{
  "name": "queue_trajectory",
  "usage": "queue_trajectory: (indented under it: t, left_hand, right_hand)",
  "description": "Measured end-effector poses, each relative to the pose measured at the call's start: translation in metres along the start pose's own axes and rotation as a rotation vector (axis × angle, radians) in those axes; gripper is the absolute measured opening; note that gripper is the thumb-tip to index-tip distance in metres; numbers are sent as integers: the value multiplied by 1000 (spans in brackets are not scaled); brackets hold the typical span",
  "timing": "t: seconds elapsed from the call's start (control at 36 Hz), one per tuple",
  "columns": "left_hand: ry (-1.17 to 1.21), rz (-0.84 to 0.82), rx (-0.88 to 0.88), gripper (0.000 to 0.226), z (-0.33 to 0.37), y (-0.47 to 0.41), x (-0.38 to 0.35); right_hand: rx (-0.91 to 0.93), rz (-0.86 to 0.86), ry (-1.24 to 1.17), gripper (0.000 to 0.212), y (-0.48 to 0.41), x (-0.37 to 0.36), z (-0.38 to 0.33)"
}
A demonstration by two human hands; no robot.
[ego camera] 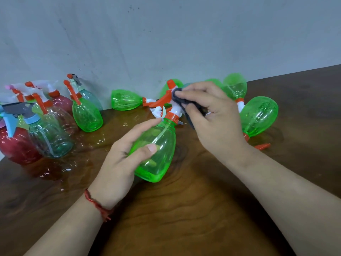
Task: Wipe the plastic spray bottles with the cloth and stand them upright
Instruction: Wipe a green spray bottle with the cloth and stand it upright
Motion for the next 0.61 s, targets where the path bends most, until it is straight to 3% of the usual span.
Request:
queue_trajectory:
  t: [0.11, 0.28, 0.42, 0.53, 0.61]
  left_hand:
    - [48, 18, 5, 52, 0, 0, 1]
    - [160, 24, 66, 50, -6, 1, -3]
    - [106, 5, 51, 50, -3, 2, -5]
    - [113, 12, 44, 49, -2, 2, -4]
    - [133, 55, 41, 49, -3, 2, -2]
  right_hand:
    - [147, -38, 129, 32, 3, -3, -6]
    - [29, 37, 64, 32, -3, 5, 1]
    - [234, -47, 191, 29, 8, -6, -10]
    - [88, 59, 153, 32, -4, 6, -2]
    - [48, 5, 92, 31, -3, 3, 0]
Point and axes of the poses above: each hand's wrist, its own y-axis away from the middle knuckle, its own x-axis out of the back of the hand, z = x × y, the point moved 4 cm from there along -y, towards the middle knuckle, and after that the axes turned 14 degrees about -x, right-handed, at the moved point
